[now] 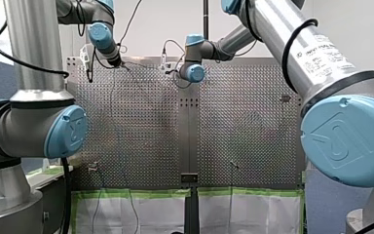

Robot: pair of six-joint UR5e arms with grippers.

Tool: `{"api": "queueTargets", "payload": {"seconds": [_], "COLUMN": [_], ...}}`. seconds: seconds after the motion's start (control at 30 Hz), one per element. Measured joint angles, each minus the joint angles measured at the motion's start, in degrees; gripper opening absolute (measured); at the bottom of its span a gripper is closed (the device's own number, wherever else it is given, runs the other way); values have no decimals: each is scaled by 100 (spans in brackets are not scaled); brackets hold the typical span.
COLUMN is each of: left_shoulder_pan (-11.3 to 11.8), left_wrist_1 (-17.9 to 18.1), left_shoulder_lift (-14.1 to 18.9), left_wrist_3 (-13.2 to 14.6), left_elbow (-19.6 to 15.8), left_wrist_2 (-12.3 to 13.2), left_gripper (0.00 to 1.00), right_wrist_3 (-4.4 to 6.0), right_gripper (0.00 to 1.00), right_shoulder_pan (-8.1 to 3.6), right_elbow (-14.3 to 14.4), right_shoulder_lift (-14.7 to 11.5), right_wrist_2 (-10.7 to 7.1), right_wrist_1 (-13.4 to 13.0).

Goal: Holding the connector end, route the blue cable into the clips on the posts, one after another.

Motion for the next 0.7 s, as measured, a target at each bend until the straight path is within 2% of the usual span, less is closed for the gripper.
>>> {"api": "queueTargets", "payload": {"seconds": [0.5,0.7], "left_shoulder_pan": [-1,-139], "left_wrist_1": [10,82], "left_shoulder_lift": [-5,-6], "left_wrist_3": [13,110], "left_elbow": [-4,-3], "left_wrist_2": [-93,79], "left_gripper": [100,100], "right_wrist_3": [1,1], "right_gripper": [0,0], "right_shoulder_pan": [1,1], "right_elbow": [0,0], "right_shoulder_lift": [2,1], "right_wrist_2": [11,11], "right_wrist_1": [10,17]}}
